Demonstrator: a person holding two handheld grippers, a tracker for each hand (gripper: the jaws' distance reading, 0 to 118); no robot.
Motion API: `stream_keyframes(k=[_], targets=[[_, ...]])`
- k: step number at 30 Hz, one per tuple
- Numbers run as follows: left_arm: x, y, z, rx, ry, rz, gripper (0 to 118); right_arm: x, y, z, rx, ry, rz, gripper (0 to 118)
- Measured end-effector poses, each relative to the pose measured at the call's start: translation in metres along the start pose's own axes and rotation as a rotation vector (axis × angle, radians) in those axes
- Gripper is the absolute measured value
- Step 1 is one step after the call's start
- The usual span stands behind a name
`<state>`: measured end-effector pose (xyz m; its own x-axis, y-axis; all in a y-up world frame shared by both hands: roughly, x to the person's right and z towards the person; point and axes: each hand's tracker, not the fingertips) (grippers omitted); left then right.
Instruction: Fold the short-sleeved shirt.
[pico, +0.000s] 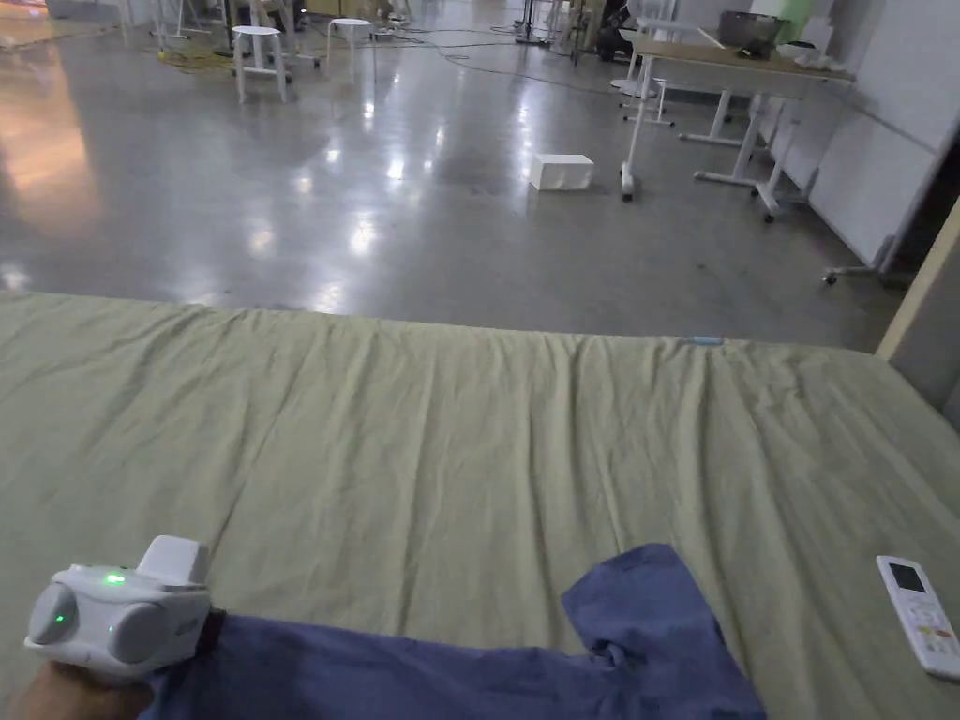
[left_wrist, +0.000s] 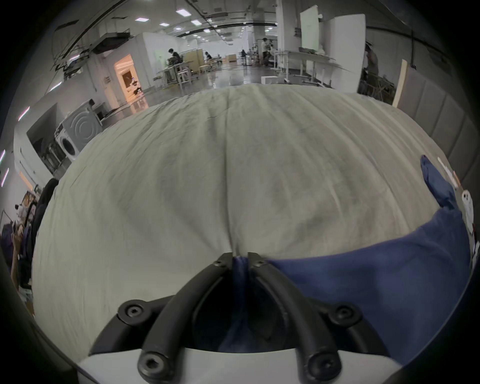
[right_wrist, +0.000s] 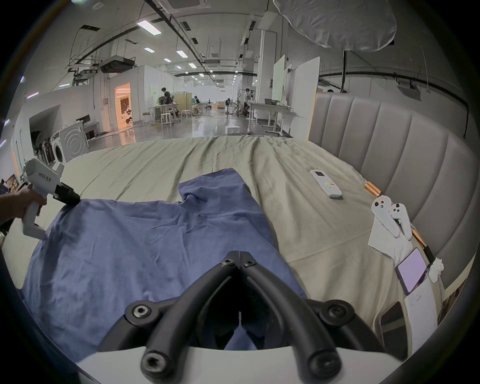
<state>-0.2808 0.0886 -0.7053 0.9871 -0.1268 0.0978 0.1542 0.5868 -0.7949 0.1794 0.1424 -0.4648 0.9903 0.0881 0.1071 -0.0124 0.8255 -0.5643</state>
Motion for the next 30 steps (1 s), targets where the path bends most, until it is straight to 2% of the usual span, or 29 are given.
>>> stream_keyframes(k=[4, 5, 6, 7, 9, 10, 11, 14, 17, 19, 20, 22, 24, 25, 26, 30], targets=[[0.003, 0.002, 0.010, -0.017, 0.003, -0.007, 6, 0.010, 0.029, -0.039, -0.065, 0.010, -0.010, 4], [0.001, 0.001, 0.015, -0.011, -0.008, 0.013, 6, 0.014, 0.038, -0.052, -0.082, 0.023, -0.010, 14], [0.000, -0.001, 0.019, -0.005, -0.012, 0.030, 6, 0.018, 0.046, -0.064, -0.089, 0.035, -0.008, 36], [-0.002, -0.003, 0.024, 0.001, -0.018, 0.038, 6, 0.021, 0.055, -0.081, -0.141, 0.048, 0.030, 44], [-0.004, -0.006, 0.037, 0.017, -0.016, 0.032, 6, 0.026, 0.068, -0.110, -0.182, 0.052, 0.045, 48], [-0.005, -0.009, 0.045, 0.036, -0.008, 0.022, 6, 0.026, 0.074, -0.127, -0.221, 0.049, 0.075, 56], [-0.006, -0.013, 0.050, 0.042, -0.009, 0.019, 6, 0.027, 0.077, -0.138, -0.226, 0.050, 0.071, 59], [-0.006, -0.025, 0.066, 0.065, 0.001, 0.006, 6, 0.025, 0.084, -0.172, -0.283, 0.052, 0.109, 58], [-0.008, -0.030, 0.079, 0.075, 0.005, 0.004, 6, 0.024, 0.078, -0.198, -0.401, 0.066, 0.086, 58], [-0.006, -0.036, 0.085, 0.081, 0.007, -0.002, 6, 0.020, 0.078, -0.198, -0.371, 0.059, 0.088, 58], [-0.006, -0.038, 0.087, 0.082, 0.008, -0.008, 6, 0.018, 0.079, -0.195, -0.370, 0.051, 0.102, 55], [-0.006, -0.039, 0.089, 0.084, 0.011, -0.005, 6, 0.011, 0.078, -0.189, -0.344, 0.058, 0.130, 33], [-0.004, -0.042, 0.093, 0.085, 0.010, 0.005, 6, 0.003, 0.075, -0.185, -0.329, 0.050, 0.200, 10], [-0.004, -0.042, 0.094, 0.084, 0.010, 0.009, 6, 0.000, 0.074, -0.183, -0.323, 0.039, 0.231, 5], [-0.003, -0.043, 0.098, 0.088, 0.007, 0.011, 6, -0.001, 0.074, -0.181, -0.305, 0.021, 0.255, 5], [-0.004, -0.045, 0.117, 0.108, 0.005, 0.022, 6, 0.002, 0.075, -0.160, -0.248, 0.025, 0.202, 4]])
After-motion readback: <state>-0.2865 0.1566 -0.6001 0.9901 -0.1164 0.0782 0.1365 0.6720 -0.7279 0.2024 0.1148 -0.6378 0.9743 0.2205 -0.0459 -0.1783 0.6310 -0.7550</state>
